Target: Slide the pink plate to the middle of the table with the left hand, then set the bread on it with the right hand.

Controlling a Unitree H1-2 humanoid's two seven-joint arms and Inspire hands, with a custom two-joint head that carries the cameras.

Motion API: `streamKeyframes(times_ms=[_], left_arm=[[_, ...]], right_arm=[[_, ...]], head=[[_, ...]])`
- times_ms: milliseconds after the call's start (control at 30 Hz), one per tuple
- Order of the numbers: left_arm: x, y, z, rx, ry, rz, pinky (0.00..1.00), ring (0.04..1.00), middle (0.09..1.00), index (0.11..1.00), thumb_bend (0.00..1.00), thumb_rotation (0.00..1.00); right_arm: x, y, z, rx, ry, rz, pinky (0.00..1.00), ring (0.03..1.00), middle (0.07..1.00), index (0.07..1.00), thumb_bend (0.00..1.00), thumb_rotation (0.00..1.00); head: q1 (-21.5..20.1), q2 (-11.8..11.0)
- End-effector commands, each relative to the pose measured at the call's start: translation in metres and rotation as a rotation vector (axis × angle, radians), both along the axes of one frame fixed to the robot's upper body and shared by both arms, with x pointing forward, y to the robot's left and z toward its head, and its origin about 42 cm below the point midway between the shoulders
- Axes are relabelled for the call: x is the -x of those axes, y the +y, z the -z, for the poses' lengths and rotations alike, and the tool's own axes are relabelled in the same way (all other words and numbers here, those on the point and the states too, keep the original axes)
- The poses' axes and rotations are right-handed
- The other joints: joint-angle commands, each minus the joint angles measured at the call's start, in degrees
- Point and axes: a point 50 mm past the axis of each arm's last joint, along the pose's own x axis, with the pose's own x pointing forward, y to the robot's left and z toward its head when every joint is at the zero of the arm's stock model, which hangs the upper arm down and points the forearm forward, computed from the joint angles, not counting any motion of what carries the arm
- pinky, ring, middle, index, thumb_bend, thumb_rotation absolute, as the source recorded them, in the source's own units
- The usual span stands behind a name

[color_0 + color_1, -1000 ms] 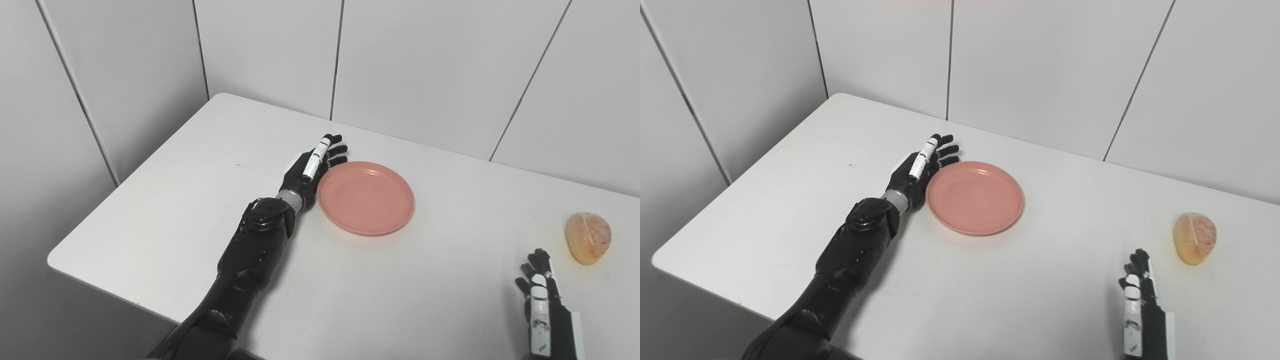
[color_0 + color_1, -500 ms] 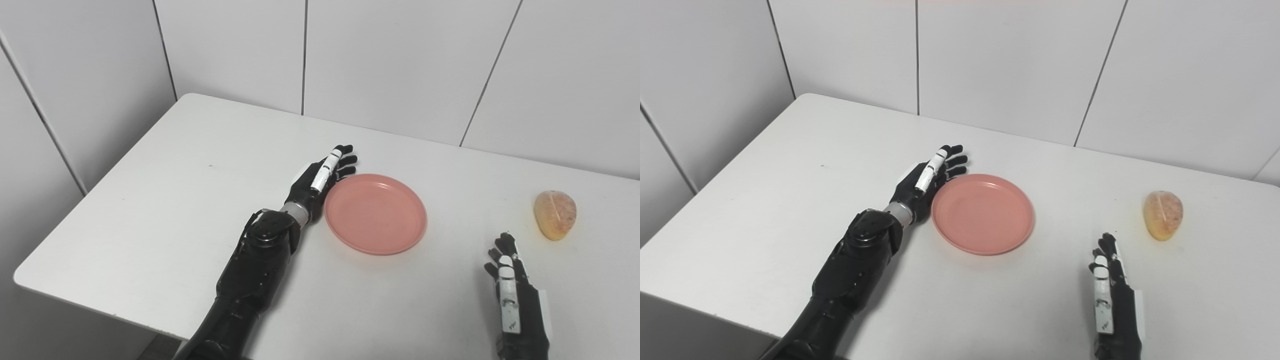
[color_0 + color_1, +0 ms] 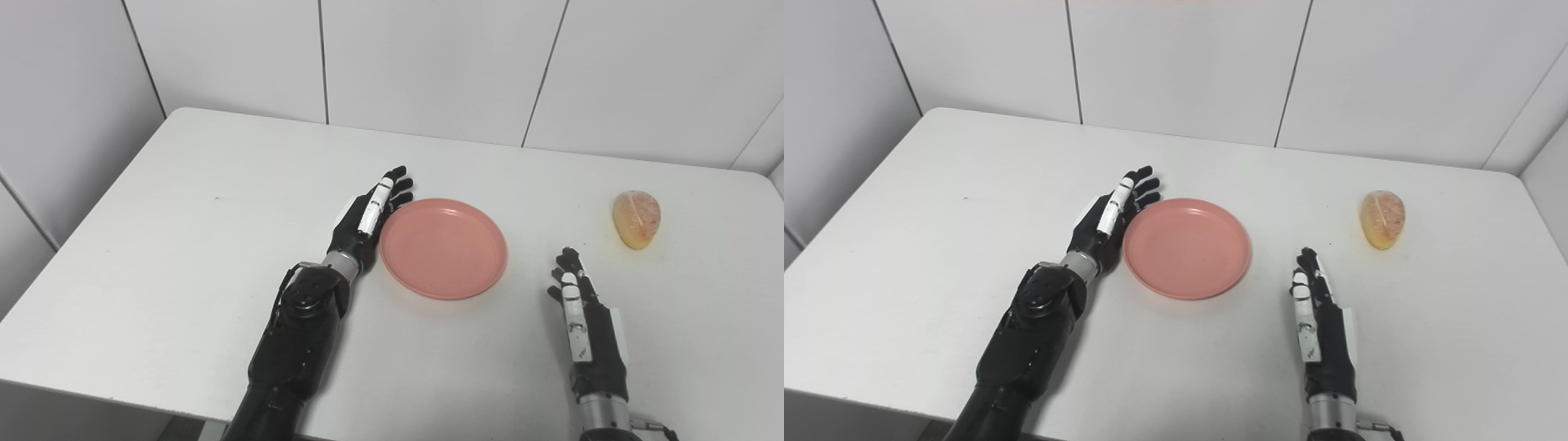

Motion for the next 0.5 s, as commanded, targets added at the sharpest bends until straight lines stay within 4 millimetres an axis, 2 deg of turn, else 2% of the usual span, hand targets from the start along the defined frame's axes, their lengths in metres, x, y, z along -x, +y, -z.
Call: streamKeyframes(times_ms=[0, 467], left_arm=[[0.007, -0.015, 0.001, 0.014, 0.008, 0.064, 0.91, 0.915, 0.921, 0.904, 0.36, 1.0], [0.017, -0.005, 0.001, 0.027, 0.02, 0.052, 0.91, 0.911, 0.917, 0.905, 0.34, 1.0]], right_arm=[[-0.007, 0.005, -0.017, 0.005, -0.08, 0.006, 0.85, 0.907, 0.919, 0.915, 0.27, 1.0], [-0.007, 0.012, -0.019, 0.008, -0.085, 0.006, 0.87, 0.909, 0.92, 0.915, 0.27, 1.0]], head=[[-0.34, 0.13], [-7.11, 0.83]])
